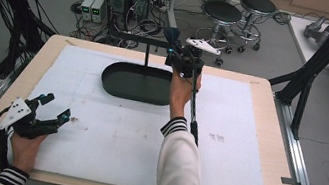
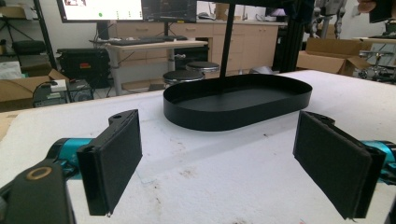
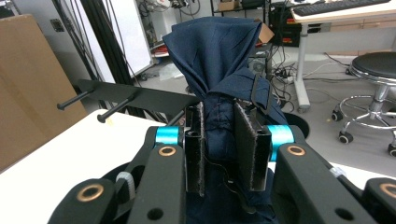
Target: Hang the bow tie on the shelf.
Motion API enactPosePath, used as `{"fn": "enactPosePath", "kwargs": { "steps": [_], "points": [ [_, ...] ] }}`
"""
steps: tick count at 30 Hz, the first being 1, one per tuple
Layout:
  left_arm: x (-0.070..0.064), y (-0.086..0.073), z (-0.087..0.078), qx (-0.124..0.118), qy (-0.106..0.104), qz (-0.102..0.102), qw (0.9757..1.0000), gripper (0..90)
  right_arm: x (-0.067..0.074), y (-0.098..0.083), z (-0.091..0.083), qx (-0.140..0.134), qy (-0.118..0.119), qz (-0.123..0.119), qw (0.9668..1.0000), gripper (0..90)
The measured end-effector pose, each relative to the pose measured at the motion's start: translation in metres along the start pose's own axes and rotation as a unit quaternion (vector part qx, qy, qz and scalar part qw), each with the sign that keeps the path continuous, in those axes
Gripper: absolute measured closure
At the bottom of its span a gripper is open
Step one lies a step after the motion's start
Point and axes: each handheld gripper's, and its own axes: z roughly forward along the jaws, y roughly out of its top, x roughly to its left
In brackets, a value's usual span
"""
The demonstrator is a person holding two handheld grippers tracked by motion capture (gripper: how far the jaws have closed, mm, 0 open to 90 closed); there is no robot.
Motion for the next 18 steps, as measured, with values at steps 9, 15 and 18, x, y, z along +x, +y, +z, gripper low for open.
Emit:
{"fn": "enactPosePath", "kwargs": {
  "steps": [9, 15, 18],
  "points": [
    [0.0, 0.0, 0.0, -0.001, -0.001, 0.001, 1.0, 15.8, 0.003, -0.005, 0.01, 0.016, 0.001, -0.002, 0.9999, 74.1],
    [0.0, 0.0, -0.001, 0.0, -0.002, 0.002, 1.0, 15.8, 0.004, -0.01, 0.013, 0.027, -0.007, -0.006, 0.9996, 73.8],
    [0.0, 0.0, -0.001, -0.001, -0.002, 0.003, 1.0, 15.8, 0.005, -0.011, 0.012, 0.027, -0.009, -0.009, 0.9996, 73.8]
  ]
}}
